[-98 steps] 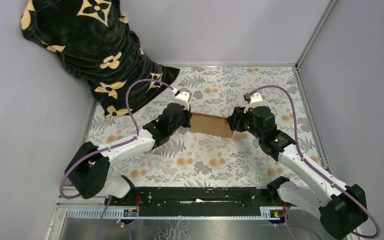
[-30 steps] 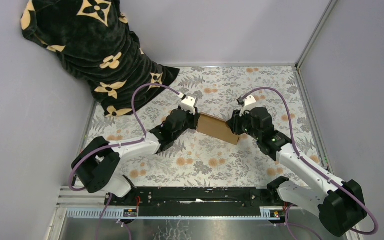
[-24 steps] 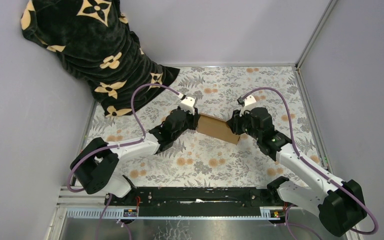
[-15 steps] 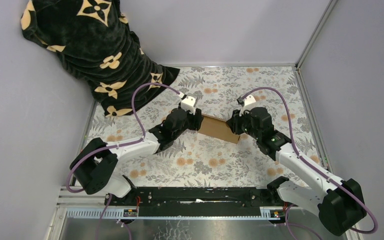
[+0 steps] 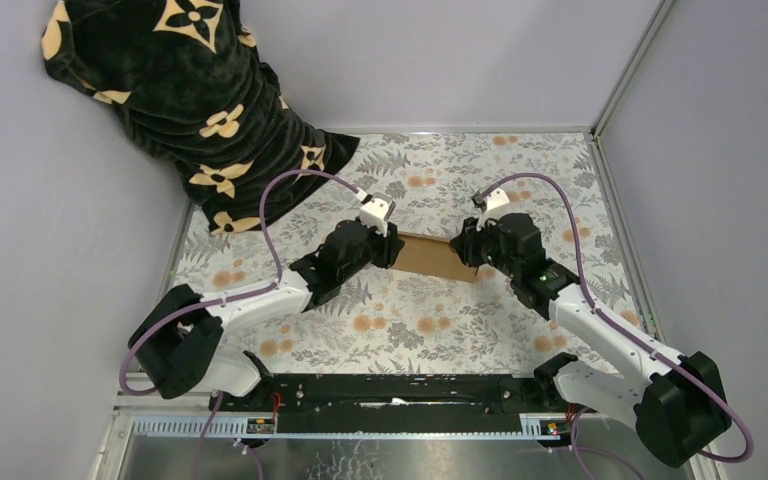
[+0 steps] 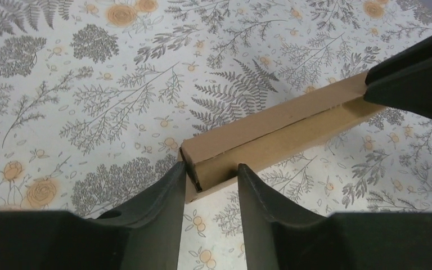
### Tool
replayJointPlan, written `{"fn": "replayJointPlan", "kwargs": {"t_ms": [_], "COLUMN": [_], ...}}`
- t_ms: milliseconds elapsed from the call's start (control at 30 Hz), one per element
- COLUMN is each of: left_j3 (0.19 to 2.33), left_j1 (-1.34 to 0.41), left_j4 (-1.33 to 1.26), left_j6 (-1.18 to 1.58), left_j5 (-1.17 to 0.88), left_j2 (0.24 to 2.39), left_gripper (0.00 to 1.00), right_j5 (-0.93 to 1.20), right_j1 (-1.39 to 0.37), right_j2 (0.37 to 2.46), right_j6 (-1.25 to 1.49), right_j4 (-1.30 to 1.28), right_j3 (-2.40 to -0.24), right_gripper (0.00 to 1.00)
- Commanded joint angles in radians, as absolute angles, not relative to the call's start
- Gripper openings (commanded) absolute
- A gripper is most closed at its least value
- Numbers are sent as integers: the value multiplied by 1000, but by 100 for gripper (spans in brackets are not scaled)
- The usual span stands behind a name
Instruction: Fold the paper box
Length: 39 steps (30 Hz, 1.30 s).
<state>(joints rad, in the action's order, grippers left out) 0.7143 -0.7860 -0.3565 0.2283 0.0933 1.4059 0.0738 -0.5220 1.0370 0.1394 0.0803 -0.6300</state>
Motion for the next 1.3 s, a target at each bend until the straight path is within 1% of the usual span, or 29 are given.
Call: {"fn": "replayJointPlan", "kwargs": {"t_ms": [0,100,167,233,333,400,467,867,1100,1267], "left_j3": [684,684,683,681,674,672,674,675,744,751], "left_j1": [-798,-798,-797,-798,-797,-797,-798,-796,-791,-780], "left_j4": [-266,-259,-263,-266,-277,-276,-268,-280,-305,-402], "left_j6": [214,219,224,229,237,238,238,273,298,323], "left_j5": [34,37,41,42,46,42,44,98,122,121], "left_j2": [1374,1376,1383,1386,1373,1358,1343,1217,1272,1322], "left_gripper": [41,41,47,47,46,42,40,40,40,40], "right_j5": [84,83,84,84,84,85,86,83,63,56], "right_j1": [-533,-534,-535,-535,-535,-537,-538,-560,-577,-584], "right_j2": [1059,1067,1074,1078,1084,1087,1088,1119,1135,1138], "right_j6": [150,154,157,160,160,161,162,165,165,163], "right_j4": [78,85,89,95,95,97,100,109,111,109], "right_j3": [-619,-614,-612,-608,-606,-606,-603,-594,-590,-591], "right_gripper": [27,26,26,26,25,25,25,25,25,25]}}
